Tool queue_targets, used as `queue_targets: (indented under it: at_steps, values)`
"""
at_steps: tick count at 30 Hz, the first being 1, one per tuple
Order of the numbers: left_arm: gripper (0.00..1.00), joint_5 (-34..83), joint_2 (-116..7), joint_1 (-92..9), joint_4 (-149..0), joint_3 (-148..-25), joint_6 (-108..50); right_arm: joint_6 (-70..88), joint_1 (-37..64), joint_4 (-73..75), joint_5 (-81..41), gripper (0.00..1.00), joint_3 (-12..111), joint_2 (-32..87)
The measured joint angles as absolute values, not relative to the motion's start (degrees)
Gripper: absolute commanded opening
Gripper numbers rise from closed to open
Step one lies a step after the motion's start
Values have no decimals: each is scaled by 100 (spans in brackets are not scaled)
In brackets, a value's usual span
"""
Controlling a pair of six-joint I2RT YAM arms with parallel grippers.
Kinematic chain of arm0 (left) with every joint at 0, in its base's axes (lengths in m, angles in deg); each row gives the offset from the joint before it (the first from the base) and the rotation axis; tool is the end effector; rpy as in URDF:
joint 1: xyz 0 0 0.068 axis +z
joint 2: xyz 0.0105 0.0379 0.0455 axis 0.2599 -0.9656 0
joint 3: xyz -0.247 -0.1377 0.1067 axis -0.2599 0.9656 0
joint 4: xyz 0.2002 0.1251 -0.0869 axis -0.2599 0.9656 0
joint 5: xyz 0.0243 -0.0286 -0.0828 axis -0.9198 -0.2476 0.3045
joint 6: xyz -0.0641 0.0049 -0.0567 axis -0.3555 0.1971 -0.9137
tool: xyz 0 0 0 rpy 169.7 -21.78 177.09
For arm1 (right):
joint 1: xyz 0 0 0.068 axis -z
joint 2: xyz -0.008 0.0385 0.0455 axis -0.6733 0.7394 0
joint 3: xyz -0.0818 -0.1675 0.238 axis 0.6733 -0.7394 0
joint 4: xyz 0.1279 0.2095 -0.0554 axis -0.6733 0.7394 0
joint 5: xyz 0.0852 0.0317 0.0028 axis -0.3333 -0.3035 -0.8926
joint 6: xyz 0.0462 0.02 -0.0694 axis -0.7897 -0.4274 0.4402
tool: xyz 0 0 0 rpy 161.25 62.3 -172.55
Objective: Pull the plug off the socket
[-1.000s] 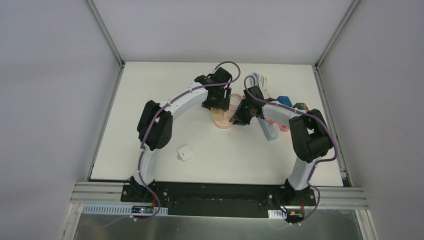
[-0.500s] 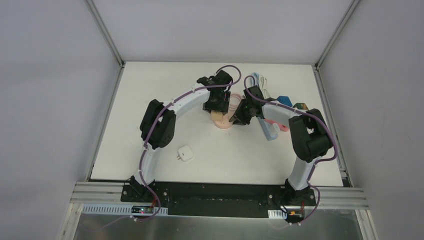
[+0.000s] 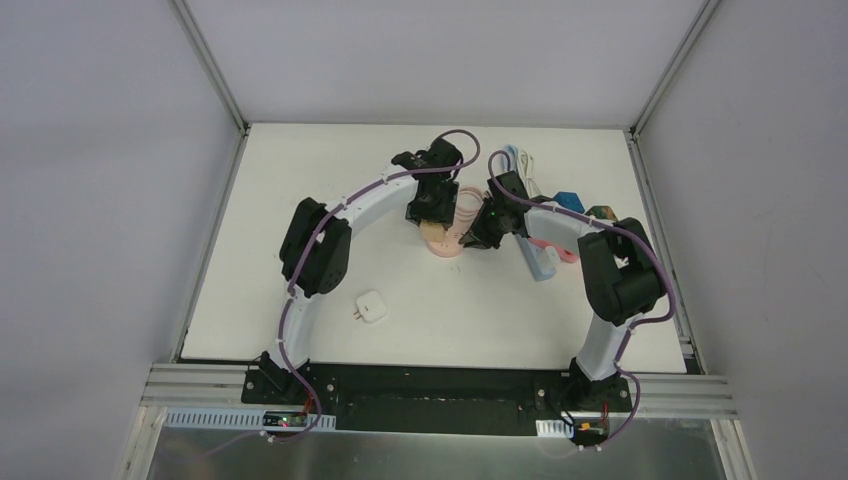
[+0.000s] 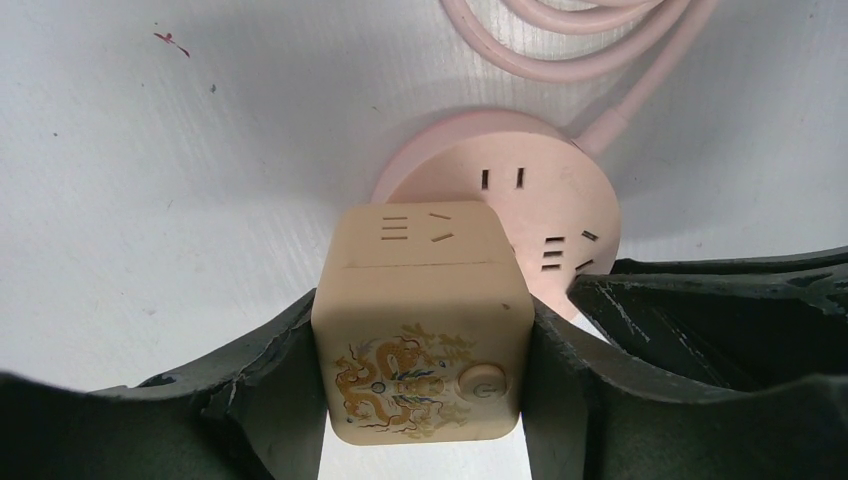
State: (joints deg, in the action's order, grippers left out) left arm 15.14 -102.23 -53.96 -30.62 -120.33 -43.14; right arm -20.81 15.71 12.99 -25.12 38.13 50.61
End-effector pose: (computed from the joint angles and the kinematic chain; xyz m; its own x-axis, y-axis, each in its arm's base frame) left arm 0.3910 -0.3133 0.2184 -0.8698 0.1435 -0.4721 0.2674 0.9412 -0.2065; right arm 0.3525 0.1951 0.1766 -0.8997 0.1999 -0.3879 -0.0256 0.8632 0.5042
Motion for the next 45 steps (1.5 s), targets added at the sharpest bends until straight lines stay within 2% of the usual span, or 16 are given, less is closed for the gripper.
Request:
queue_targets:
  at_steps: [7, 10, 19, 24, 30, 39, 45]
  values:
    - [0, 1904, -10061, -5271, -3305, -11773, -4207, -2083, 1556, 1291, -2473, 7, 3791, 5037]
    - [0, 1864, -10053, -5276, -3302, -11762, -4249, -2085, 1529, 1323, -2420, 0, 3813, 5037]
    - [0, 1241, -10487, -5556, -2496, -12610, -4240, -2107, 1468, 1505, -2245, 0, 3911, 5041]
    - [0, 1396, -10455, -5507, -2625, -12503, -4028, -2118, 1462, 1520, -2230, 0, 3920, 5043]
    - [0, 2196, -10225, -5129, -3082, -12033, -3954, -2150, 1457, 1463, -2274, 0, 3918, 5048]
    - [0, 1755, -10214, -5276, -2940, -12051, -4286, -2251, 1398, 1426, -2224, 0, 3918, 5054]
    - [0, 2004, -10214, -5206, -2992, -12044, -3877, -2299, 1396, 1454, -2245, 0, 3918, 5054]
